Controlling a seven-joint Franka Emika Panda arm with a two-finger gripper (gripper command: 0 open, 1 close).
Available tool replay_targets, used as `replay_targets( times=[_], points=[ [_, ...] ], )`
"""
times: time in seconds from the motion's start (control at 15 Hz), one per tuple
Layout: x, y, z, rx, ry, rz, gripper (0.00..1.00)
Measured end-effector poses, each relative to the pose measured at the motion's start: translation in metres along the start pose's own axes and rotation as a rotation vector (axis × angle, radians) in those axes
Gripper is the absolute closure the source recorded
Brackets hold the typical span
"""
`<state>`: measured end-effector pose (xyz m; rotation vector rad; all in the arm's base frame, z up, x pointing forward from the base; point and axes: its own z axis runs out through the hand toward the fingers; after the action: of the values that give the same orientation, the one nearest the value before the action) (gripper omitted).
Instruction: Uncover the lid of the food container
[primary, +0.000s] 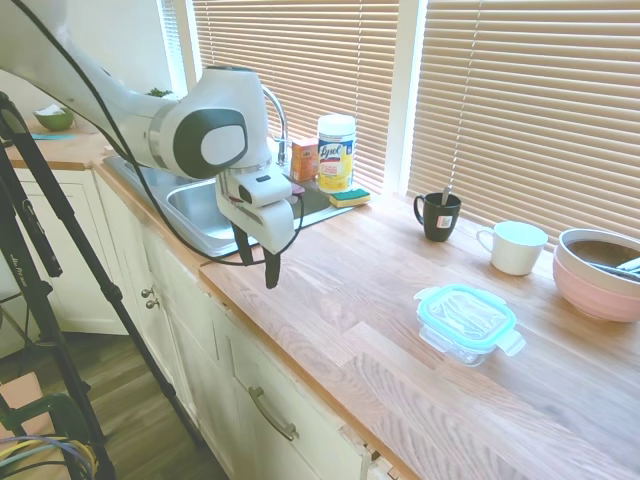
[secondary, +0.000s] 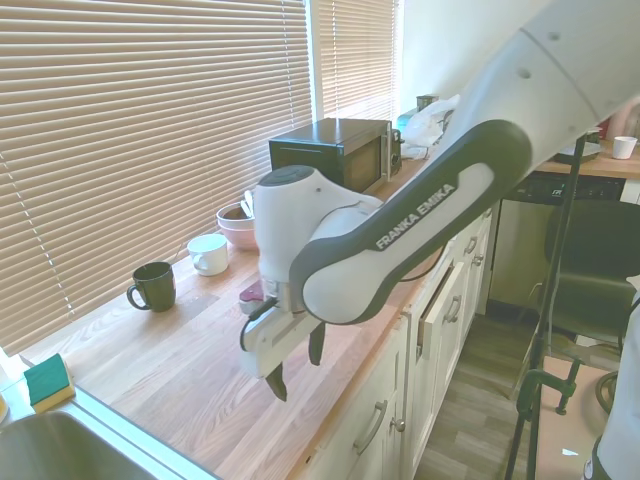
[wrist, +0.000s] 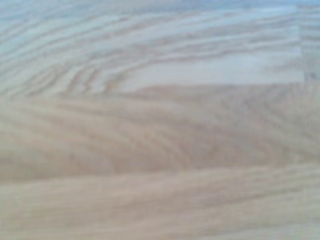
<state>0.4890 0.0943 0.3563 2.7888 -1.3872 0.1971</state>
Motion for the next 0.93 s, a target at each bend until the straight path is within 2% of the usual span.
replay_targets(
  times=[0.27,0.67,0.93],
  points=[
    [0.052,-0.013,-0.004,-0.056,0.156,0.031,0.0],
    [0.057,-0.016,-0.017,-0.204,0.508,-0.012,0.0],
    [0.081,-0.012,-0.013,-0.28,0.648,-0.057,0.0]
  ],
)
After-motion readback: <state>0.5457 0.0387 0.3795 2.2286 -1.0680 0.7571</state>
